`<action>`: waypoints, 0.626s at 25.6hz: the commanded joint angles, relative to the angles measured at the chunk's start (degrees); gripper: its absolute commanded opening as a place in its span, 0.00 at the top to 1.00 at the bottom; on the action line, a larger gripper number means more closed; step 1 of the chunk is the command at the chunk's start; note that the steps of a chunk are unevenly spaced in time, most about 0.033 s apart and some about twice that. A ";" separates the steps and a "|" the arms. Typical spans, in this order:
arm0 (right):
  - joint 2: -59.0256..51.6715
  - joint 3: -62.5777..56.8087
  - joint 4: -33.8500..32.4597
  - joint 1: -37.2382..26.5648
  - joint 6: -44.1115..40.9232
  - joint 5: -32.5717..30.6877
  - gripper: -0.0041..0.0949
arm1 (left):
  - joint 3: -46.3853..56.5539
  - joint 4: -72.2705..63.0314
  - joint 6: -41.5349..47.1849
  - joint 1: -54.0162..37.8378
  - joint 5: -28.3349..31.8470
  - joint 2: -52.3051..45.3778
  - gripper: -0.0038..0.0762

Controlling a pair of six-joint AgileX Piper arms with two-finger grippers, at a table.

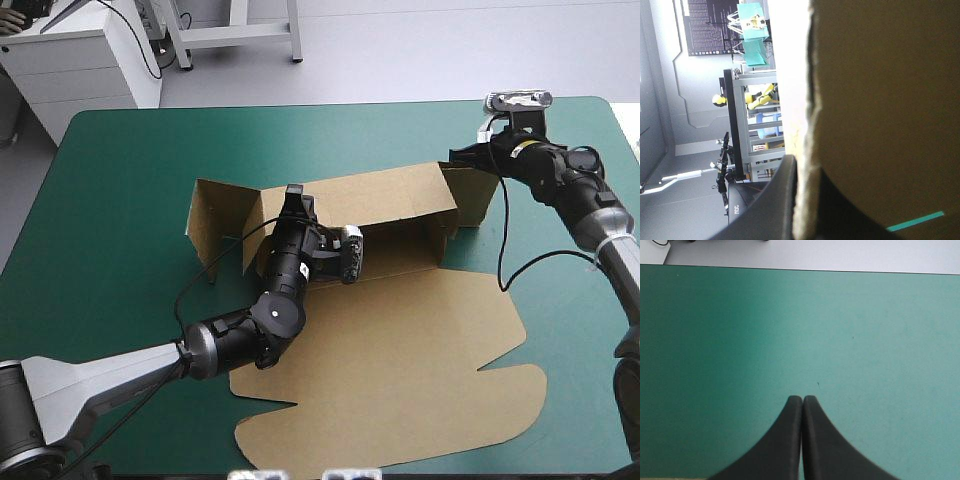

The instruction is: Fold the box

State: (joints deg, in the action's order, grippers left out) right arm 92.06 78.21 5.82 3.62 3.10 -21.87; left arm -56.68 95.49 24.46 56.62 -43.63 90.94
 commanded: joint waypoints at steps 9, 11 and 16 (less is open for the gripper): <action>-7.96 2.51 0.96 -0.71 0.79 -6.59 0.97 | -0.92 -1.21 0.62 -0.21 -0.70 -1.75 0.96; -8.24 2.51 0.96 -0.71 1.80 -12.81 0.97 | -0.92 -1.21 0.61 -0.21 -0.70 -1.75 0.96; -8.04 2.51 0.96 -0.71 4.98 -19.25 0.97 | -0.92 -1.21 0.61 -0.21 -0.70 -1.75 0.96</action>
State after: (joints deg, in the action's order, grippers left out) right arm 85.95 79.08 6.64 3.34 6.14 -40.31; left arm -56.68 95.49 24.46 56.62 -43.22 90.94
